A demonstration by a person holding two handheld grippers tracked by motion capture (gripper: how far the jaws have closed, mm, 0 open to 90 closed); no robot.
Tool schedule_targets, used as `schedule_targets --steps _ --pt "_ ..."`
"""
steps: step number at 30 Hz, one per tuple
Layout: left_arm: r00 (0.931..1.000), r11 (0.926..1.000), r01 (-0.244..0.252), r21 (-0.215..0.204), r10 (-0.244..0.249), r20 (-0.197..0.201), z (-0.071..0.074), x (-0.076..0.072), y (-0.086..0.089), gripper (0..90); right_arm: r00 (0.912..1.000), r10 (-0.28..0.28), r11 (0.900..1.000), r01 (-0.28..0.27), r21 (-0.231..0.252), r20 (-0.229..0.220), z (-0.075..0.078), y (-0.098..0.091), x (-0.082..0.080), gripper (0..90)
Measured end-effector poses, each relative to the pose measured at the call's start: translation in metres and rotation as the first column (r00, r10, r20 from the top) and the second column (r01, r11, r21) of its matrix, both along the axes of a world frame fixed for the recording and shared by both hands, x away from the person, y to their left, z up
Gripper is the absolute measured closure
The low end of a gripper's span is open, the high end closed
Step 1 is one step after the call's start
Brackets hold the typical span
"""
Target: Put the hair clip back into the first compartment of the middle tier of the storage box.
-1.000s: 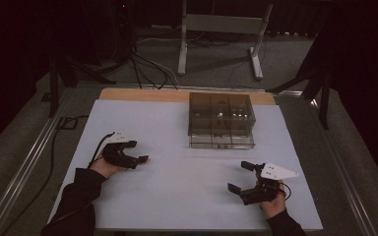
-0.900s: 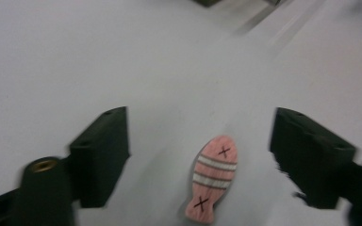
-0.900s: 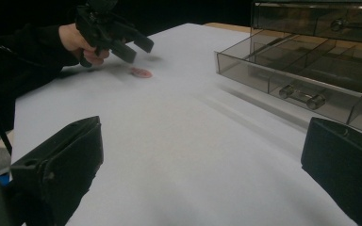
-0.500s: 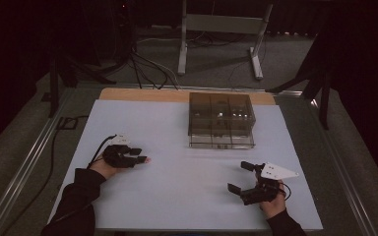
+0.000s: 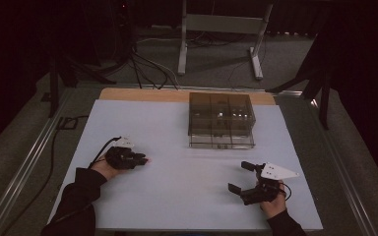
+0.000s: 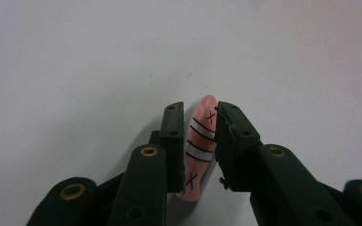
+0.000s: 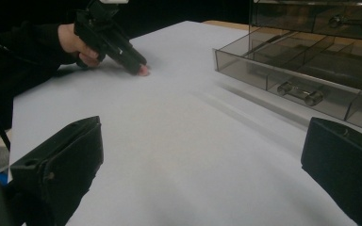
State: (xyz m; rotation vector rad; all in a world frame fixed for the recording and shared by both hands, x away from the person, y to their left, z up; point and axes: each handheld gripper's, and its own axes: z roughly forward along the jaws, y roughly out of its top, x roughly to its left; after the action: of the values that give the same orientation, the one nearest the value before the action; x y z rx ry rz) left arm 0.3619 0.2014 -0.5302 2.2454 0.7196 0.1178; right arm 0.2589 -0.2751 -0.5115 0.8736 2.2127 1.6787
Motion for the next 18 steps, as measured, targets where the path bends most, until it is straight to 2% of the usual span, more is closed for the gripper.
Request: schedule_targets --steps 3,7,18 --pt "0.9999 0.9998 0.016 0.009 -0.016 -0.004 0.0007 -0.0006 -0.001 78.8 1.0 -0.001 1.0 0.001 -0.004 0.001 -0.0003 0.0002 -0.0004 0.0" --pt "0.9999 0.9998 0.014 0.011 -0.014 -0.01 0.0004 -0.0014 -0.0025 86.5 1.0 -0.002 1.0 0.002 -0.001 -0.002 -0.0004 -0.0003 0.0002 0.0" --pt "0.9993 0.9999 0.007 0.012 -0.007 -0.038 0.0029 -0.0029 -0.0048 87.5 1.0 -0.004 1.0 0.004 0.004 -0.002 0.0 0.0 -0.0004 0.0"
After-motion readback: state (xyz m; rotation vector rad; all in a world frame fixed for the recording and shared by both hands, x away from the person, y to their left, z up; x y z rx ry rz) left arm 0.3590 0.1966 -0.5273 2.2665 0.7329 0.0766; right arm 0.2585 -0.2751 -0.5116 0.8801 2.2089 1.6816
